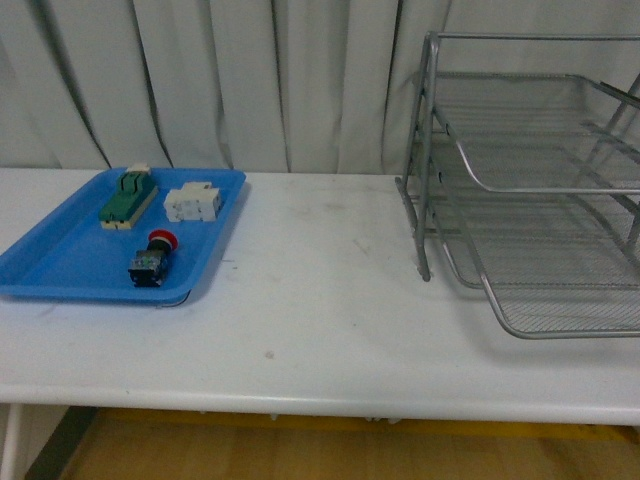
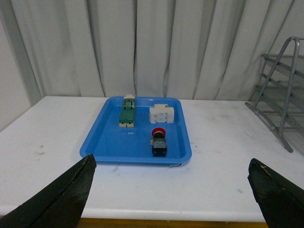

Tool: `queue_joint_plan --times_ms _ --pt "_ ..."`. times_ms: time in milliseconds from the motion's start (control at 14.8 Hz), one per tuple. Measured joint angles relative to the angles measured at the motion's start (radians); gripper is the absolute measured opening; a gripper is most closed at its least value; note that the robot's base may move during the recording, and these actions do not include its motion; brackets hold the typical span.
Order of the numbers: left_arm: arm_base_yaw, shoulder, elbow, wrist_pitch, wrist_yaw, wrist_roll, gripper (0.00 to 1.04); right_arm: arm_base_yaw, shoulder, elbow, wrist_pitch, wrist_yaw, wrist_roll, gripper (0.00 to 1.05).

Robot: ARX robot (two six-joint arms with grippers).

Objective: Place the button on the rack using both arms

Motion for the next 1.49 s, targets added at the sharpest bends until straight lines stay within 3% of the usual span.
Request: queue_joint_plan --times_ms 68,608,742,1080,1485 --pt "0.0 0.0 0.0 0.0 0.0 0.0 0.98 0.072 -0.031 0.0 -0.023 0.029 0.0 0.02" --pt "0.0 0.0 0.0 0.0 0.0 0.0 0.98 0.067 -0.152 0.0 -0.16 0.049 -0.002 0.02" --pt "0.0 0.0 0.0 0.0 -0.001 0.0 0.98 0.067 -0.295 0.0 -0.306 0.049 -0.003 0.02" --pt "0.0 0.0 0.0 0.0 0.0 0.0 0.98 0.067 -0.303 0.0 -0.308 0.049 -0.004 0.02" --pt "0.0 0.0 0.0 0.0 0.0 0.0 0.98 0.067 -0.303 0.001 -0.307 0.049 -0.005 0.73"
